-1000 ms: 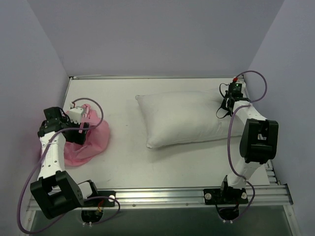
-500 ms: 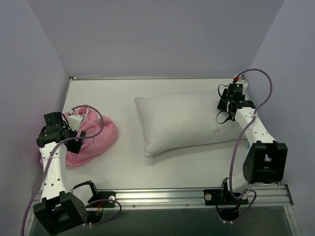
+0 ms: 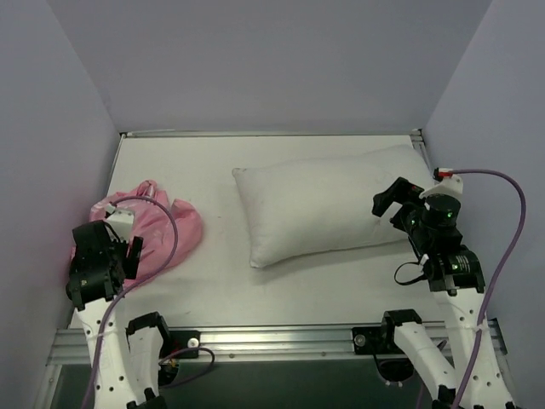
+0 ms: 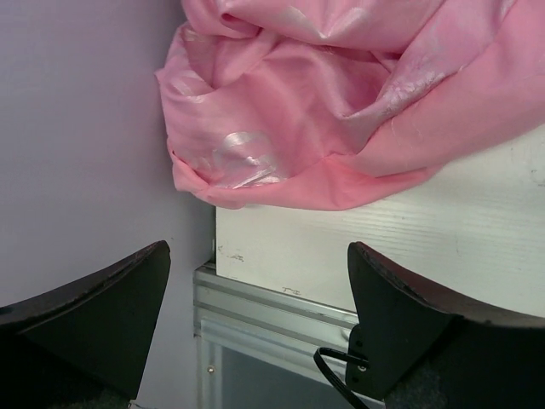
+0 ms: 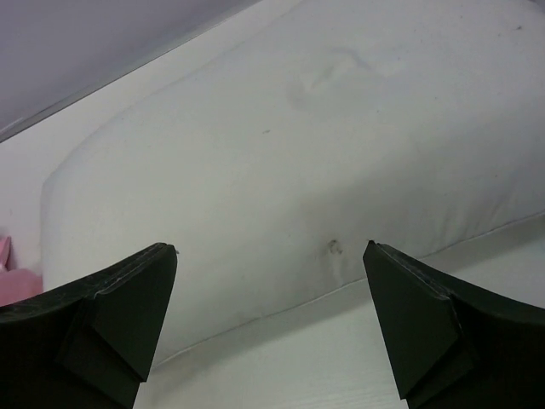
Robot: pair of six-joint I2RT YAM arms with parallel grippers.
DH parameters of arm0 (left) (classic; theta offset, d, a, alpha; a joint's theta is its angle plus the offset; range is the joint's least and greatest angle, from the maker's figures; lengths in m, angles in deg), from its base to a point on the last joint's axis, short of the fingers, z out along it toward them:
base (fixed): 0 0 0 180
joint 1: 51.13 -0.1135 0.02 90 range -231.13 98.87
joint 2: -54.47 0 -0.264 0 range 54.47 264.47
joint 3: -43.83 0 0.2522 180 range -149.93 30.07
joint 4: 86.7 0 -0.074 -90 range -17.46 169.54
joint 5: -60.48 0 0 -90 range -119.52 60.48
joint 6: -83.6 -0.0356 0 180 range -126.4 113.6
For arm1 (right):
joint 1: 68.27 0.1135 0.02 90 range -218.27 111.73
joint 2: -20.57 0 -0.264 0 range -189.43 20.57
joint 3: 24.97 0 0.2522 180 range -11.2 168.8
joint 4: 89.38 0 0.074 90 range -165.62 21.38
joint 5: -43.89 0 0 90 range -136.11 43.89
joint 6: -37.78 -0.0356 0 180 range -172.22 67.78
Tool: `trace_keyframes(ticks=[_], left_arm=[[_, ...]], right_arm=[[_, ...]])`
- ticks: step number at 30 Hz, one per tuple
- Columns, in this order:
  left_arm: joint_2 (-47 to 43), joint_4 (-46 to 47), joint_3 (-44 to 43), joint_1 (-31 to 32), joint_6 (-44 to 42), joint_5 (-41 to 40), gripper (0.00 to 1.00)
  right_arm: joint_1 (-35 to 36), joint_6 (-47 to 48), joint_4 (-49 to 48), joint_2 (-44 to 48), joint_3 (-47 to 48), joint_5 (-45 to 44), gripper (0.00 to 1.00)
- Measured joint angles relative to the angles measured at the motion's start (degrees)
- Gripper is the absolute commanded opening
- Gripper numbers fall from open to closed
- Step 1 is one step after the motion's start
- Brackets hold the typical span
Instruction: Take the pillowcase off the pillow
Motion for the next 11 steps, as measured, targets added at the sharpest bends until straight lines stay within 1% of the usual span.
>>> trace_keyframes(ticks=[4,11], left_arm=[[-5.2,-0.46,0.0,0.0,1.29,-0.15,0.94],[-8.31,-1.9,1.03,0.02,2.73,-4.04,0.94]], right_arm=[[0.0,-1.46,3.28,5.49,-1.81,4.55,1.0],[0.0,-2.51,6.78,10.6,-4.55,8.39,1.0]])
